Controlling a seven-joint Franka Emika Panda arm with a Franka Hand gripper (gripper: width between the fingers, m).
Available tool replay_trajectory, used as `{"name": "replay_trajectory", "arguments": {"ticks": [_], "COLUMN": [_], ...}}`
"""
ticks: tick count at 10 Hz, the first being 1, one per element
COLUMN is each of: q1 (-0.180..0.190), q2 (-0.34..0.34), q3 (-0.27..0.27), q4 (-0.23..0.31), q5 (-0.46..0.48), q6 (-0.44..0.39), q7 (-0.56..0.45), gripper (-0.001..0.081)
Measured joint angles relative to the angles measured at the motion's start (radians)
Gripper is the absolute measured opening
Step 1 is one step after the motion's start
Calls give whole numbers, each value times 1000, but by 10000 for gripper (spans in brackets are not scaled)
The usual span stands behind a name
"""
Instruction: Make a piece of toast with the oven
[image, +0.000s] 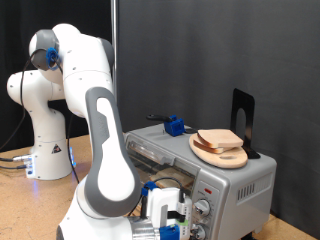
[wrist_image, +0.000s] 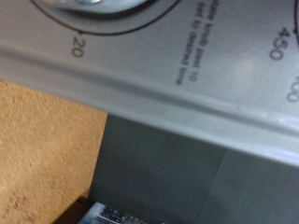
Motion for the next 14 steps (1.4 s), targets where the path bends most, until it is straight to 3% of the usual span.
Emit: {"name": "replay_trajectory", "arguments": {"ticks": [6,12,13,14], "q1": [-7,-11,-21,-30], "q2": [3,4,-1,-5], "q3": [5,5,3,2], "q4": [-28,-28,-25,-25], "q5": [69,80,84,84], "q6": [-26,-32,-34,-37], "q7": [-223,-240,-240,-239], "gripper": [93,93,187,187]}}
